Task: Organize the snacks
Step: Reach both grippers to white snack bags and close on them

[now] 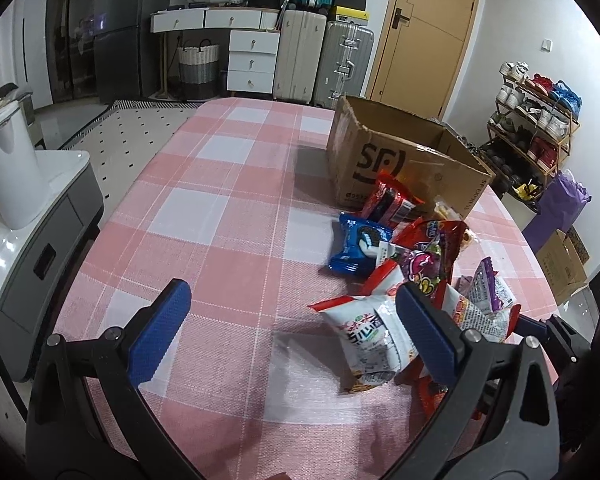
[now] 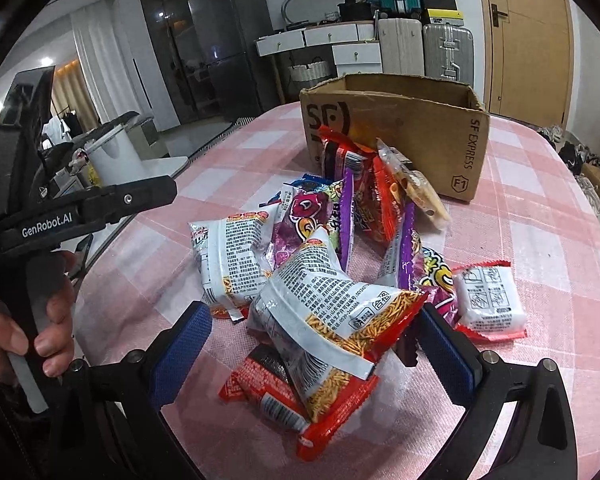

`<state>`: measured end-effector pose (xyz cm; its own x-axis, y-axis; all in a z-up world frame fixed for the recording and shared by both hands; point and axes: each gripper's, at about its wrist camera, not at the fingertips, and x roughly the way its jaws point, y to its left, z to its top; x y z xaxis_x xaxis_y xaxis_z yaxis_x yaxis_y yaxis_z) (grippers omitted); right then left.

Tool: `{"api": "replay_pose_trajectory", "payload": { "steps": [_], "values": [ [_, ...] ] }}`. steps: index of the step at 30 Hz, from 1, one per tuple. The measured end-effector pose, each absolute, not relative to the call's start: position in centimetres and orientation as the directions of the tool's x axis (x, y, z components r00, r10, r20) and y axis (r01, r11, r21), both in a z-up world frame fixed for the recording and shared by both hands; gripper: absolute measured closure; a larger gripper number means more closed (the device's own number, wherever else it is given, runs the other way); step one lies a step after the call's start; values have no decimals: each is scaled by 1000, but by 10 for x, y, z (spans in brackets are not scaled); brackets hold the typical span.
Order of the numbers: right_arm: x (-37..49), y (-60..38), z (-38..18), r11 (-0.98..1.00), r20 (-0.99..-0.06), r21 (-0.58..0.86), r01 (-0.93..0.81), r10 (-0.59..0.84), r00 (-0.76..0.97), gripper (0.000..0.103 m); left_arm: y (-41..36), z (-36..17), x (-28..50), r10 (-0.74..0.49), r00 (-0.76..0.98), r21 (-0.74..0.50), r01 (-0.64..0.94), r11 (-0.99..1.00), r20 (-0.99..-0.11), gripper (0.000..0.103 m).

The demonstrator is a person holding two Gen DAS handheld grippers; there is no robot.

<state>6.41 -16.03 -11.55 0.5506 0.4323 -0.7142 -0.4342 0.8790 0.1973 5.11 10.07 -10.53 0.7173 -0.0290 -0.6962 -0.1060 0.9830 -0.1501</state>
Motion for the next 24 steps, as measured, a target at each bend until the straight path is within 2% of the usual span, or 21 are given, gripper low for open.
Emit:
{"api": "replay_pose_trajectory", "payload": {
  "steps": [3, 6, 8, 17, 24],
  "values": [
    [67, -156, -117, 878, -718, 199, -436, 433, 545, 6, 102, -108, 52, -29, 712, -153, -111, 982, -702, 1],
    [70, -152, -121, 879, -726, 193, -436, 426, 539, 17, 107, -112, 55, -31, 708, -159, -116, 980, -705, 1],
    [71, -151, -122, 881, -730, 192, -432, 423, 537, 28, 108, -114, 55, -31, 705, -161, -119, 980, -709, 1],
    [73, -155, -125, 870, -727, 232, -436, 453, 517, 34, 110, -117, 56, -28, 700, -159, -123, 980, -714, 1],
    [70, -166, -122, 860, -701, 284, -425, 488, 519, 35, 109, -117, 51, -26, 689, -152, -122, 981, -724, 1]
  ]
}}
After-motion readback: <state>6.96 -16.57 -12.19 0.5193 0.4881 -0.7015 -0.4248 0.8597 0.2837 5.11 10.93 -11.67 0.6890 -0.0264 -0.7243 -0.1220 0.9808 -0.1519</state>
